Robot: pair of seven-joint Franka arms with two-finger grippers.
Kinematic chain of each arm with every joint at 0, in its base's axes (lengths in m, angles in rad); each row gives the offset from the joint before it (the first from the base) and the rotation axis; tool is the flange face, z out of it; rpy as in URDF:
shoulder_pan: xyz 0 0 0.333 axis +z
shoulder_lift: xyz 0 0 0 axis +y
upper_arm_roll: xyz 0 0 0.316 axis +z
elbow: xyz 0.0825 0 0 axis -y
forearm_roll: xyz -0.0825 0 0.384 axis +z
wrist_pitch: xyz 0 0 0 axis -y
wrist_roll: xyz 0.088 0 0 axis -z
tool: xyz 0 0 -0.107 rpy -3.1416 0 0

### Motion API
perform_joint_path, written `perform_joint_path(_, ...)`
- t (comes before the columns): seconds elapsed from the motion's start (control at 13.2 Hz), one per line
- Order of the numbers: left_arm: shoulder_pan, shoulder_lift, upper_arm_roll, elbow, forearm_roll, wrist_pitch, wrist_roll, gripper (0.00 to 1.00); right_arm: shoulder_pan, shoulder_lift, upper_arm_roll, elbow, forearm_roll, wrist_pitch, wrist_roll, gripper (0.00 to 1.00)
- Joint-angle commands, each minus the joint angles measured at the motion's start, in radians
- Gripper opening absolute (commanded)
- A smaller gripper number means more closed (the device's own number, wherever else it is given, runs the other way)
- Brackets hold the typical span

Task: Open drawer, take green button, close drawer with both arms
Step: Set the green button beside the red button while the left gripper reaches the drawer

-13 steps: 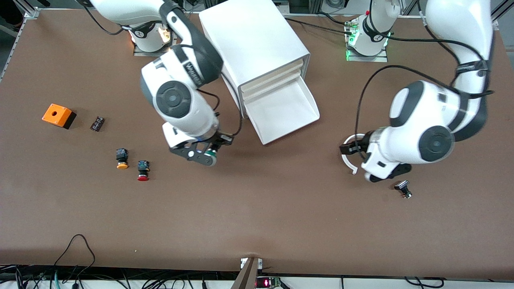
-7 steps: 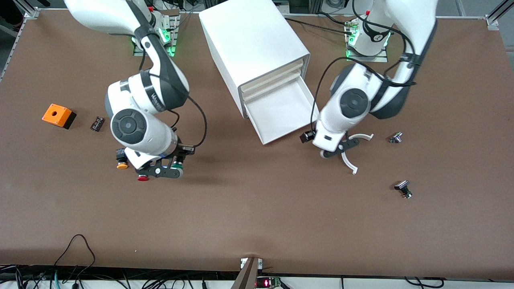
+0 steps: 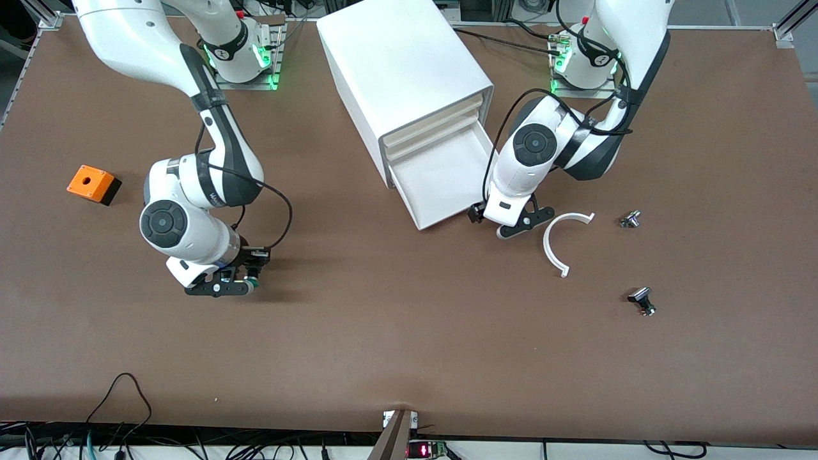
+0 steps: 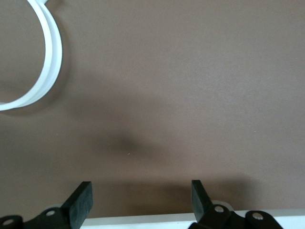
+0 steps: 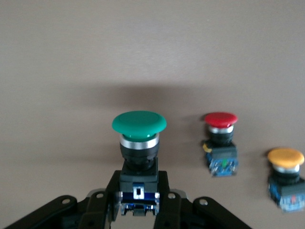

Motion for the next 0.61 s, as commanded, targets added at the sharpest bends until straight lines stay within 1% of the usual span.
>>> perform_joint_path(0.0,-0.02,-0.005,-0.002,-0.031,0.026,0.033,-0.038,0.91,-0.015,-0.055,0.009,-0.162,0.017,0.14,-0.042,0.0)
perform_joint_path(0.23,-0.024,-0.005,-0.002,-0.041,0.026,0.036,-0.038,0.91,-0.021,-0.033,0.009,-0.199,0.019,0.197,-0.059,0.0)
perform_joint_path(0.3,-0.027,-0.005,-0.002,-0.048,0.026,0.052,-0.04,0.91,-0.025,-0.026,0.009,-0.2,0.019,0.2,-0.059,0.03)
perform_joint_path(0.38,-0.027,-0.003,-0.002,-0.063,0.026,0.073,-0.047,0.91,-0.026,-0.023,0.009,-0.199,0.019,0.2,-0.058,0.12)
perform_joint_path(0.45,-0.027,0.003,-0.002,-0.078,0.026,0.111,-0.046,0.91,-0.026,-0.024,0.009,-0.197,0.019,0.197,-0.052,0.33)
perform_joint_path(0.53,-0.027,0.008,-0.002,-0.089,0.026,0.153,-0.048,0.91,-0.026,-0.024,0.011,-0.194,0.019,0.195,-0.052,0.58)
